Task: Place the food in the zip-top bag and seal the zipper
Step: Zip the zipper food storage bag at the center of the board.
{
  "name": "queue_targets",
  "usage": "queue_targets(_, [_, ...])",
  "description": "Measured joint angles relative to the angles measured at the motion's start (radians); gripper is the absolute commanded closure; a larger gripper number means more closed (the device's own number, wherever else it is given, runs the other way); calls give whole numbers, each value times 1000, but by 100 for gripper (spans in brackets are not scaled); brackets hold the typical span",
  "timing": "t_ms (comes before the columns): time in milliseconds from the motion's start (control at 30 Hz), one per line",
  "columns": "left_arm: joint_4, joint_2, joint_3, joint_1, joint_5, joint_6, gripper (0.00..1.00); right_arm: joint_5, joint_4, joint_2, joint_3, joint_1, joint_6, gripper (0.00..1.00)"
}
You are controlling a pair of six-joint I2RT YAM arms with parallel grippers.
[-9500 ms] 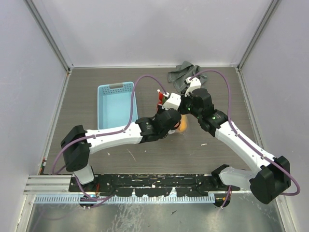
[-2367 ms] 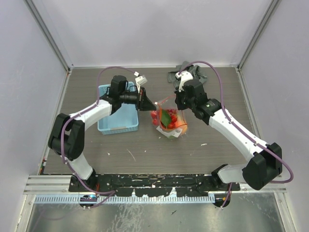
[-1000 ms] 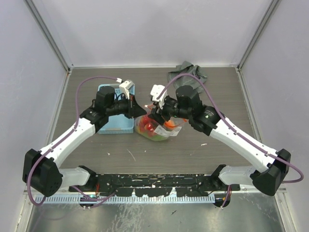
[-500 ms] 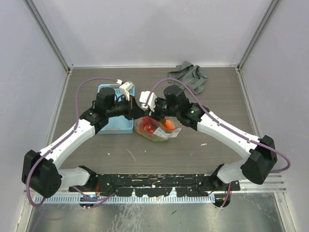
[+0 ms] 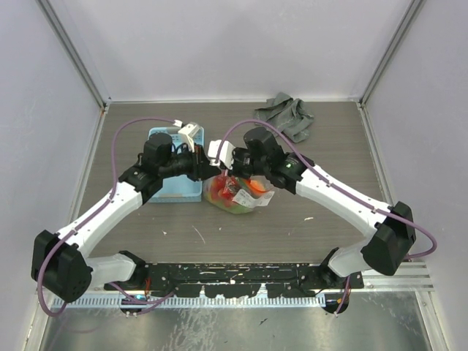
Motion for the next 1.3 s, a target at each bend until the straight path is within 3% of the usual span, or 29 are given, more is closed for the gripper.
queue_targets(200, [1,-30,0,0,-10,29,53,-29,-64,0,55,-3,5,99])
queue_targets(500, [33,-48,-21,0,19,118,37,-118,-161,-1,98,-37,28,99])
queue_targets(700, [69,-50,-45,0,90,203,38,-146,-209,-1,109,-53,39,99])
queue_targets(1100, [163,0,-46,-1,233,351,50,-182,-244,-19,109,-53,55,98])
queue_targets(1300, [232,36,-58,-1,274,382,70,-188,-254,-24,109,-53,56,98])
